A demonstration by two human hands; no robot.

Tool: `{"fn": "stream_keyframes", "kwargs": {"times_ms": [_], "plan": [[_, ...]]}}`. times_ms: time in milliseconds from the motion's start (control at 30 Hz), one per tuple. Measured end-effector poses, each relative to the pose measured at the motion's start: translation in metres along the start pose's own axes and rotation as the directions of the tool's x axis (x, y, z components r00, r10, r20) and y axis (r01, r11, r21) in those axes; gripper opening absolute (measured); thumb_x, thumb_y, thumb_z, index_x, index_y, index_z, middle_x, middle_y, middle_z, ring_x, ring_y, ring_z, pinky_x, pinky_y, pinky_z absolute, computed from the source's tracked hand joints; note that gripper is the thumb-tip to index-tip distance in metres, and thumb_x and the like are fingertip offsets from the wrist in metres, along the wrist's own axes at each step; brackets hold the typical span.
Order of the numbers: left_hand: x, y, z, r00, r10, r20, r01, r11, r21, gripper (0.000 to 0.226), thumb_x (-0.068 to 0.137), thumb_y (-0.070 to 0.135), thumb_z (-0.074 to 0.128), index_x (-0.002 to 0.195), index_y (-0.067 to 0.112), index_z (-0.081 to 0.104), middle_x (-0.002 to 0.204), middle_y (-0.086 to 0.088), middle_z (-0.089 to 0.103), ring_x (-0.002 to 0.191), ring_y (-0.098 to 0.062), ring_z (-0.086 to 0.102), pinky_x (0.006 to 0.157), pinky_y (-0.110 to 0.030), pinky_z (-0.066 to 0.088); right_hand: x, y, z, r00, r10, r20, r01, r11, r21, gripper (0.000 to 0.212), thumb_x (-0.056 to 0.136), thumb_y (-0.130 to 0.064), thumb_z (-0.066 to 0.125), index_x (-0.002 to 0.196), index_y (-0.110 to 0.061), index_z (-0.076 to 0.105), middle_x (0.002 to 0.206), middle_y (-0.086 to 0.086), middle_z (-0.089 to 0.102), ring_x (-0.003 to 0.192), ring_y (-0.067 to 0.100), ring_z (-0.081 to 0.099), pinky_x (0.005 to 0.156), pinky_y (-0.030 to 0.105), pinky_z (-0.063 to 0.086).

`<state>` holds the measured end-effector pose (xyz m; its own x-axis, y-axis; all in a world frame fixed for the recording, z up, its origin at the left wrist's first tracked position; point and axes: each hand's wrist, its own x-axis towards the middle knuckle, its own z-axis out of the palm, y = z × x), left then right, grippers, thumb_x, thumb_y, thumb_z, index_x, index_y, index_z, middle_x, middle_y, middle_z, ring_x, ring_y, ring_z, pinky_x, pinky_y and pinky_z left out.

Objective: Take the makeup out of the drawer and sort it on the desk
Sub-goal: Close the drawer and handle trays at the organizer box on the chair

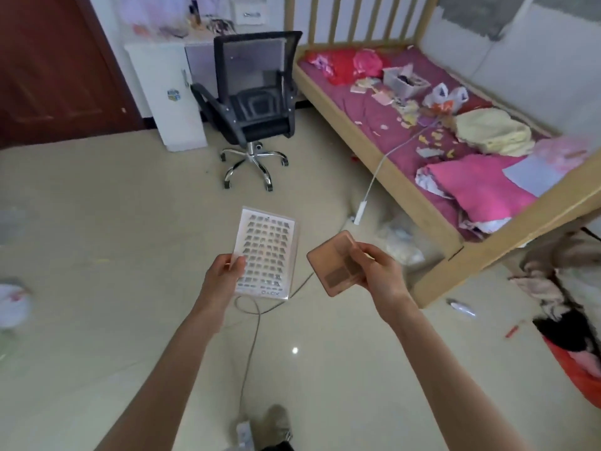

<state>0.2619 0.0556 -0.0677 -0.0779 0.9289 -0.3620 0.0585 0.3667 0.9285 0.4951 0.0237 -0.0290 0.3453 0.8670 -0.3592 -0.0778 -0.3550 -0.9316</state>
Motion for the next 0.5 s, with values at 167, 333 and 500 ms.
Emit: {"fn": "stream_keyframes", "kwargs": {"times_ms": [167, 333, 500], "plan": [[0.072, 0.027, -0.028, 0.996, -0.028, -0.081, 0.023, 0.998, -0.064, 0.020, 0.093, 0.024, 0.054, 0.105, 0.009, 0.056, 0.105, -0.014, 0.061, 0.102, -0.031, 0.058, 0.100, -0.052, 0.041, 0.081, -0.029, 0.066, 0.990, 0.005, 0.140, -0.001, 1.000, -0.028, 0.010, 0.090, -0.020, 0.059, 0.095, -0.015, 0.066, 0.087, 0.005, 0.064, 0.082, 0.020, 0.058, 0.079, 0.033, 0.050], [0.151, 0.049, -0.041, 0.987, -0.067, -0.149, 0.049, 0.991, -0.122, 0.023, 0.094, 0.023, 0.051, 0.111, 0.008, 0.054, 0.112, -0.016, 0.061, 0.105, -0.035, 0.059, 0.096, -0.051, 0.045, 0.172, -0.059, 0.125, 0.968, 0.021, 0.250, -0.003, 0.997, -0.071, 0.017, 0.091, -0.022, 0.058, 0.102, -0.012, 0.065, 0.088, 0.003, 0.064, 0.082, 0.018, 0.058, 0.075, 0.029, 0.049], [0.257, 0.082, -0.049, 0.970, -0.074, -0.231, 0.040, 0.988, -0.148, 0.023, 0.095, 0.021, 0.049, 0.113, 0.007, 0.053, 0.112, -0.018, 0.060, 0.105, -0.035, 0.058, 0.096, -0.051, 0.044, 0.284, -0.098, 0.189, 0.947, 0.023, 0.320, 0.005, 0.996, -0.086, 0.010, 0.091, -0.021, 0.059, 0.095, -0.015, 0.066, 0.092, 0.006, 0.063, 0.082, 0.019, 0.057, 0.076, 0.032, 0.049]]}}
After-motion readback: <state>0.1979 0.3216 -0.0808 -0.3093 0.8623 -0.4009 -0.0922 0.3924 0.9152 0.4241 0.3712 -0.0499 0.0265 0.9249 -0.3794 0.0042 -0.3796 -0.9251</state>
